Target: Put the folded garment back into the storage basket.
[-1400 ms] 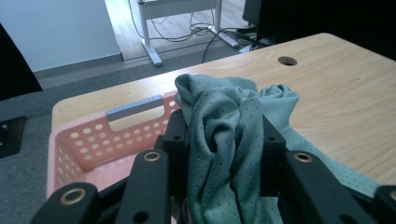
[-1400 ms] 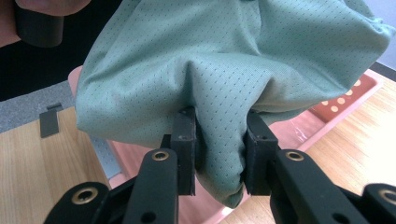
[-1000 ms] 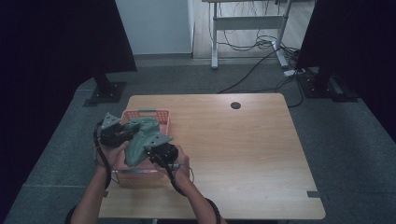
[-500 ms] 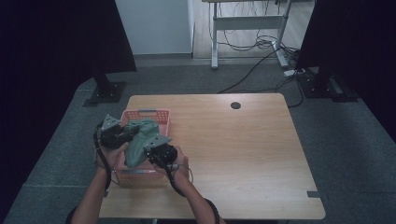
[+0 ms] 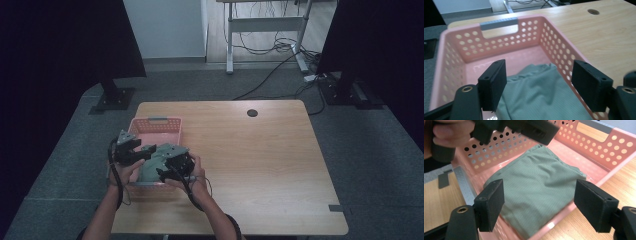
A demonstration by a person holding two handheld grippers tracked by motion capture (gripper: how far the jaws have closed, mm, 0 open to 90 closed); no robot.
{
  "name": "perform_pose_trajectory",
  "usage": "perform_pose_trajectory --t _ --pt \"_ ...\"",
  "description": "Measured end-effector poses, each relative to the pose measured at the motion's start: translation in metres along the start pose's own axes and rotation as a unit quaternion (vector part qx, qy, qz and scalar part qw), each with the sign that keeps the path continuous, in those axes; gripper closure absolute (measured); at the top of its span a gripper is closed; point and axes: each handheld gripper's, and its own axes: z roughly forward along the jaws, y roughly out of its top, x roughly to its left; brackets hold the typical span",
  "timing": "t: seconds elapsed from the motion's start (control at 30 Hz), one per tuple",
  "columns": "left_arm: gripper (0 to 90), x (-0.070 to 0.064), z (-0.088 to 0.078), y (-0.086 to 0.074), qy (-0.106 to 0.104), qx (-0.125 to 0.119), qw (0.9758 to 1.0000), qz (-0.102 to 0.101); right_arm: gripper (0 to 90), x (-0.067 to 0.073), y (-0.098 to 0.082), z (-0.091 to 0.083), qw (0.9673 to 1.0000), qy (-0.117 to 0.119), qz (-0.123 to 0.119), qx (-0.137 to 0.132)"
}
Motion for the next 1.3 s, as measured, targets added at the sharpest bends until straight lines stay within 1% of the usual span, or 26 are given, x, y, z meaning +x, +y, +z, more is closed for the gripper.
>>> perform_pose_trajectory --t 0.07,0.17,0.23,0.27,0.37,0.5,0.6,0.7,0.77,0.8,0.93,0.97,1.0,1.03,1.13,1.17,1.23,1.3 --pt "26.4 -0.003 -0.001 -0.002 -0.005 -0.003 1.0 0.0 24.6 -0.002 -0.003 -0.004 1.0 0.005 0.005 -0.006" --pt "25.9 -0.01 -0.003 -0.006 -0.011 -0.006 0.9999 0.002 25.1 -0.005 -0.007 -0.01 0.9998 0.01 0.004 -0.014" --pt "25.8 -0.018 -0.006 -0.008 -0.019 -0.009 0.9997 0.015 26.0 -0.006 -0.011 -0.016 0.9996 0.015 0.002 -0.023" --pt "25.7 -0.021 -0.007 -0.008 -0.022 -0.011 0.9995 0.018 26.2 -0.007 -0.014 -0.021 0.9994 0.018 0.002 -0.028" --pt "25.2 -0.035 -0.013 -0.008 -0.034 -0.02 0.9987 0.031 26.5 -0.01 -0.02 -0.029 0.9992 0.024 -0.001 -0.033" --pt "24.4 -0.052 -0.018 -0.008 -0.041 -0.02 0.9976 0.053 27.2 -0.016 -0.032 -0.045 0.9991 0.02 0.001 -0.037" --pt "24.4 -0.063 -0.02 -0.011 -0.051 -0.021 0.9968 0.058 27.5 -0.022 -0.044 -0.059 0.9989 0.016 0.007 -0.043" --pt "24.8 -0.077 -0.02 -0.017 -0.062 -0.018 0.9958 0.065 27.6 -0.027 -0.055 -0.073 0.999 0.008 0.007 -0.043" --pt "25.1 -0.088 -0.02 -0.021 -0.066 -0.018 0.9947 0.077 27.8 -0.03 -0.063 -0.083 0.9991 0.002 0.007 -0.043" --pt "25.3 -0.092 -0.019 -0.023 -0.067 -0.02 0.9945 0.079 28.1 -0.032 -0.068 -0.09 0.9991 0.001 0.007 -0.043" --pt "25.6 -0.113 -0.017 -0.029 -0.083 -0.027 0.9926 0.085 28.3 -0.039 -0.083 -0.114 0.9992 -0.009 0.003 -0.039" --pt "25.7 -0.12 -0.016 -0.031 -0.088 -0.029 0.9921 0.084 28.3 -0.041 -0.086 -0.118 0.9992 -0.012 0.004 -0.039" --pt "25.7 -0.124 -0.016 -0.033 -0.093 -0.031 0.9918 0.082 28.1 -0.044 -0.091 -0.125 0.999 -0.018 0.005 -0.039" --pt "25.8 -0.131 -0.017 -0.036 -0.105 -0.035 0.9908 0.078 27.8 -0.046 -0.094 -0.13 0.999 -0.022 0.004 -0.039" --pt "25.9 -0.147 -0.019 -0.042 -0.115 -0.041 0.9888 0.086 26.8 -0.052 -0.108 -0.146 0.9986 -0.036 0.005 -0.037" --pt "26.0 -0.153 -0.019 -0.046 -0.119 -0.041 0.988 0.09 26.4 -0.054 -0.113 -0.151 0.9984 -0.041 0.007 -0.037" --pt "25.9 -0.162 -0.018 -0.052 -0.119 -0.037 0.9874 0.097 25.9 -0.058 -0.124 -0.161 0.9981 -0.051 0.01 -0.034" --pt "26.0 -0.17 -0.015 -0.059 -0.125 -0.03 0.9867 0.099 25.7 -0.063 -0.136 -0.17 0.9975 -0.061 0.016 -0.032"
